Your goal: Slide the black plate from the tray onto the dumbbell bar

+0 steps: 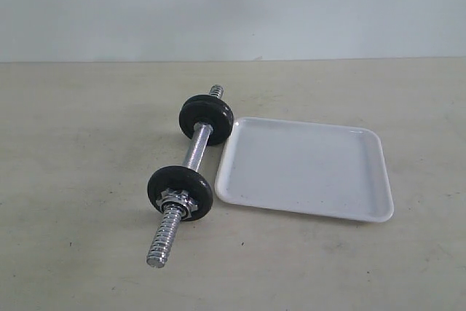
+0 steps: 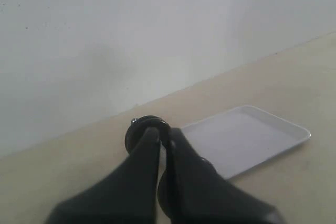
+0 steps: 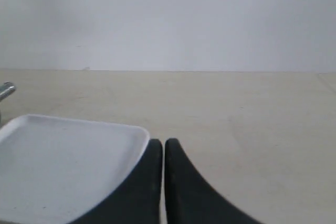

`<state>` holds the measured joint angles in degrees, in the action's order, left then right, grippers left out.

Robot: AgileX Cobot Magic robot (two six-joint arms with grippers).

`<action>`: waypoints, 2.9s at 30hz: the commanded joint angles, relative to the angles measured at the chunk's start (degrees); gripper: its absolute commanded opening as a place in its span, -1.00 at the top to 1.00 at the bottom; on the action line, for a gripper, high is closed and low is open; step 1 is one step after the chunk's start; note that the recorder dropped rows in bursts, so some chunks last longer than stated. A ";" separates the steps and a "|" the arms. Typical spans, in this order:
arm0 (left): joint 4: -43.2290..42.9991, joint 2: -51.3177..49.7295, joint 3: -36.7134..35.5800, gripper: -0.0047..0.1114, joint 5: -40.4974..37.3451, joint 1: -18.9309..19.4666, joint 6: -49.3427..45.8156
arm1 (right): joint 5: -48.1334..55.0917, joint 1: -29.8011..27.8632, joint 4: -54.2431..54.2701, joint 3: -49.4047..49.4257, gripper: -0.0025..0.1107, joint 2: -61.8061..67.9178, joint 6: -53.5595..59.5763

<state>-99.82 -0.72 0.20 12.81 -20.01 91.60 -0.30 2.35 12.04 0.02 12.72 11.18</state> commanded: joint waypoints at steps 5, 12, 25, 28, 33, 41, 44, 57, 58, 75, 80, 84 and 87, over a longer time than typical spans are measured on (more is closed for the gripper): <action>-0.13 0.38 -0.20 0.84 -0.59 0.12 -0.21 | 9.94 -7.19 -2.60 -0.02 0.96 -11.12 5.53; 9.54 0.28 -0.20 0.84 -0.61 0.12 -0.21 | 18.29 -7.49 -2.01 -0.02 0.96 -12.72 2.09; 102.49 0.28 -0.20 0.84 -0.77 0.12 -0.21 | 19.75 -7.49 -2.26 -0.02 0.96 -12.72 -1.21; 106.52 0.28 -0.20 0.84 -0.77 0.12 -0.21 | 20.00 -7.49 -4.06 -0.02 0.96 -12.72 -1.21; 106.41 0.28 -0.20 0.84 -2.34 0.12 -0.21 | 20.23 -7.49 -8.26 -0.02 0.96 -12.72 -5.05; 106.02 0.28 -0.20 0.84 -6.38 0.12 -0.21 | 20.23 -4.11 -10.64 -0.02 0.96 -12.72 -7.93; 102.86 0.28 -0.20 0.84 -6.51 0.12 -0.21 | 20.23 -2.87 -10.85 -0.02 0.96 -12.72 -7.93; 101.53 0.28 -0.20 0.84 -29.93 0.12 -2.80 | 20.23 -0.96 -11.46 -0.02 0.96 -12.72 -7.97; 101.53 0.28 -0.20 0.84 -29.93 0.12 -2.80 | 20.23 -0.31 -12.04 -0.02 0.96 -12.72 -7.97; 96.11 0.28 -0.20 0.84 -29.78 0.12 -2.78 | 20.23 -0.02 -12.04 -0.02 0.96 -12.72 -8.29; 95.74 0.28 -0.20 0.84 -29.79 0.12 -2.78 | 20.23 -0.02 -12.04 -0.02 0.96 -12.72 -8.29; 95.74 0.28 -0.20 0.84 -29.79 0.12 -2.78 | 20.23 -0.02 -12.04 -0.02 0.96 -12.72 -8.29; 94.73 0.28 -0.20 0.84 -29.79 0.12 -2.78 | 20.23 -0.02 -12.04 -0.02 0.96 -12.72 -8.29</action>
<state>-4.29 -0.72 -0.03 -16.89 -20.01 89.27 20.24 2.29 0.30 0.02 0.25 2.96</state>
